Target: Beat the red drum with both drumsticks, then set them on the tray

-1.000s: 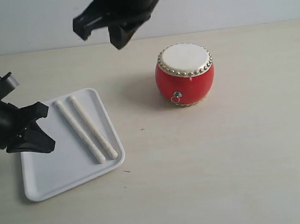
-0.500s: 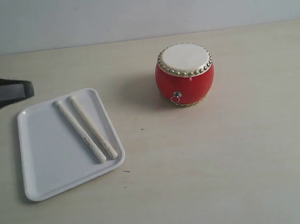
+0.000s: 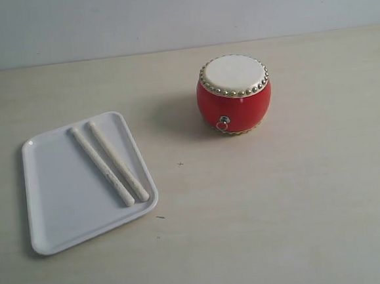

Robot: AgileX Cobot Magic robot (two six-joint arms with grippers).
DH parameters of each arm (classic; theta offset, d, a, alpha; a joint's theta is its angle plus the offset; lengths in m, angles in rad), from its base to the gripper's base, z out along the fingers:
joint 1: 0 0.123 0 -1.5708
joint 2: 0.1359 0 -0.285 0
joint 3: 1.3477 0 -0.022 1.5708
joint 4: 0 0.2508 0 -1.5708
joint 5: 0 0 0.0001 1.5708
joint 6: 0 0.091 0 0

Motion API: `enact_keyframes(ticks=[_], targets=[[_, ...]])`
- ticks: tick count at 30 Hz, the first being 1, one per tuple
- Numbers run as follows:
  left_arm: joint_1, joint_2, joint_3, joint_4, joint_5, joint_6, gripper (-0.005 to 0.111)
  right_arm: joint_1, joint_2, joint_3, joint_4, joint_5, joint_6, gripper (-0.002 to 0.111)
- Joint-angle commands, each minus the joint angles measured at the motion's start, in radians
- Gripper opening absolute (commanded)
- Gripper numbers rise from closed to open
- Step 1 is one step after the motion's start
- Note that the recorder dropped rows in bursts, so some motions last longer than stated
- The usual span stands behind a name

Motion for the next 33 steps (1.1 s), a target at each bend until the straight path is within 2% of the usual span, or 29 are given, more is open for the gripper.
enact_keyframes(ticks=[1, 4, 8, 11, 17, 33], targets=[[-0.006, -0.196, 0.007, 0.040, -0.015, -0.067, 0.000, 0.000, -0.047, 0.095, -0.077, -0.091, 0.064, 0.000], [-0.006, -0.308, 0.007, 0.148, 0.005, -0.194, 0.000, 0.000, -0.048, 0.126, -0.073, -0.116, 0.064, 0.000], [-0.006, -0.398, 0.040, 0.298, 0.067, -0.264, 0.000, 0.000, -0.048, 0.141, -0.079, -0.133, 0.061, 0.000], [-0.006, -0.423, 0.103, 0.277, 0.030, -0.338, 0.000, 0.000, -0.063, 0.146, -0.088, -0.181, 0.061, 0.000], [-0.006, -0.423, 0.235, 0.272, -0.042, -0.337, 0.000, 0.000, -0.079, 0.184, -0.105, -0.244, 0.063, 0.000], [-0.006, -0.423, 0.248, 0.281, -0.014, -0.337, 0.000, 0.000, -0.079, 0.184, -0.091, -0.240, 0.063, 0.000]])
